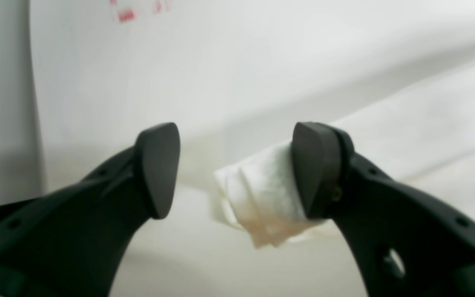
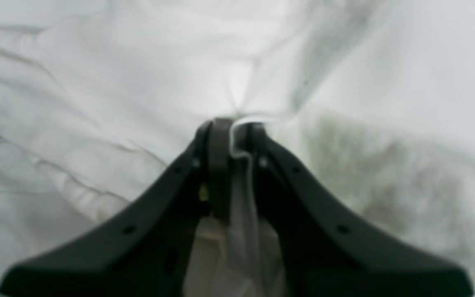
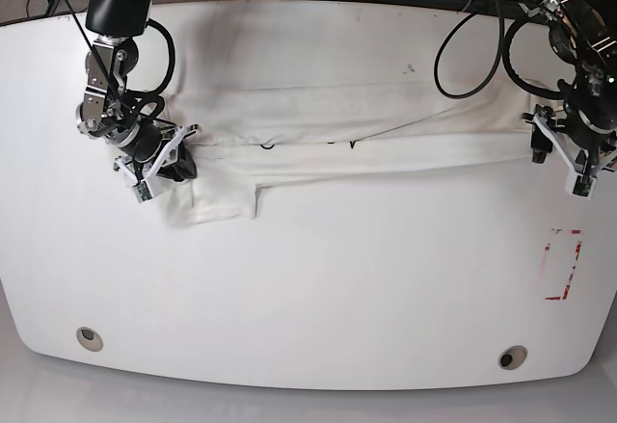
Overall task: Fold the T-shirt properly
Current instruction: 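Pull the grasped end with the left gripper away from the right gripper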
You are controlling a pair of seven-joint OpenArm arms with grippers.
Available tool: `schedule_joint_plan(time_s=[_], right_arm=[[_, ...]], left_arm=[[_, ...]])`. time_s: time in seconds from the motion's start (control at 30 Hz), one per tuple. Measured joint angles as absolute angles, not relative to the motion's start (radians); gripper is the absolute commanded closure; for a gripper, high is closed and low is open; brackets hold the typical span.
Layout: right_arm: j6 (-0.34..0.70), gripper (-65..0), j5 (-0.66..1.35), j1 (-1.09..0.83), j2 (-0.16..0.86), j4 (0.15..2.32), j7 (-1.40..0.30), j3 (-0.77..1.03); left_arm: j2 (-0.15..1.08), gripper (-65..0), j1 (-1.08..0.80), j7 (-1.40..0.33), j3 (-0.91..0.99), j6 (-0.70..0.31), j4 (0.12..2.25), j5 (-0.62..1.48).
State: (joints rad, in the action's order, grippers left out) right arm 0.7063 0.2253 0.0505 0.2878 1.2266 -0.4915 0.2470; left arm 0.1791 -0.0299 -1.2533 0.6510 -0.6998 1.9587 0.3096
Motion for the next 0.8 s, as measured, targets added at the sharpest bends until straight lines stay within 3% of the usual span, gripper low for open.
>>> schedule_joint_plan(time_s=[0.27, 0.53, 0.8], right_arm=[[0.707, -7.6, 0.225, 0.051, 0.288, 1.227, -0.492, 0.247], [0.707, -7.6, 0.232, 0.050, 0.288, 1.227, -0.493, 0.247], [0.707, -7.6, 0.233, 0.050, 0.288, 1.227, -0.493, 0.247]], left_arm=[[0.193, -40.3, -0.065, -1.293, 0.724, -0.697, 1.958, 0.486], [0.234, -40.7, -0.072, -1.294, 0.725, -0.697, 1.959, 0.533], [0.308, -40.4, -0.028, -1.300, 0.668, -0.698, 1.927, 0.761]])
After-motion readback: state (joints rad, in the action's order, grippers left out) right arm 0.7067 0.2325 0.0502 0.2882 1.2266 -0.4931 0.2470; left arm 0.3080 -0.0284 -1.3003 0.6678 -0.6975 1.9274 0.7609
